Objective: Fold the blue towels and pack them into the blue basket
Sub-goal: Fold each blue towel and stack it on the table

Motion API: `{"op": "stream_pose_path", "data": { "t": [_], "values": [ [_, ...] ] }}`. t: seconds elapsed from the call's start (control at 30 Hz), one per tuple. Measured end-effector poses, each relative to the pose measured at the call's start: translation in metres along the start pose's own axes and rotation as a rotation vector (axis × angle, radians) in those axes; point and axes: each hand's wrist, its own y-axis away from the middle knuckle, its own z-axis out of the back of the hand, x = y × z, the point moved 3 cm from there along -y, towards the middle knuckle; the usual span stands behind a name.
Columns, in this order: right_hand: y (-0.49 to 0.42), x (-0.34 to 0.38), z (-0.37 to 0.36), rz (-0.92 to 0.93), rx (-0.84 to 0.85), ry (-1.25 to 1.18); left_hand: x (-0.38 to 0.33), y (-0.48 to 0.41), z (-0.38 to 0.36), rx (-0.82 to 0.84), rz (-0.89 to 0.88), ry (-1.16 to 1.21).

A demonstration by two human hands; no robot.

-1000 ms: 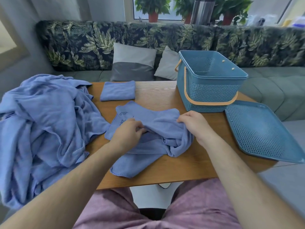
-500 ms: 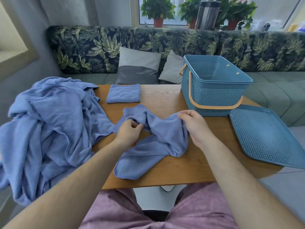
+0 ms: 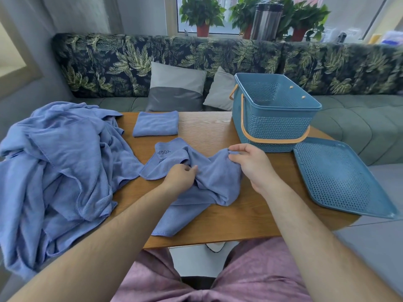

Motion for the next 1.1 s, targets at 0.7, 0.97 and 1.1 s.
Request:
{"op": "stream_pose_path", "data": {
  "t": [0.7,0.97,1.1],
  "values": [
    [-0.008,0.006,0.024,0.054,-0.137,-0.029,-0.018,0.001,0.032,-0.015,0.019,0.471],
    [-0.015,0.060,0.020,0.119,-0.177,-0.133,-0.036,0.000,0.152,-0.343,-0.190,0.537],
    [-0.017,0.098,0.018,0.133,-0.138,-0.214,-0.050,0.001,0.206,-0.558,-0.210,0.426]
  ]
}}
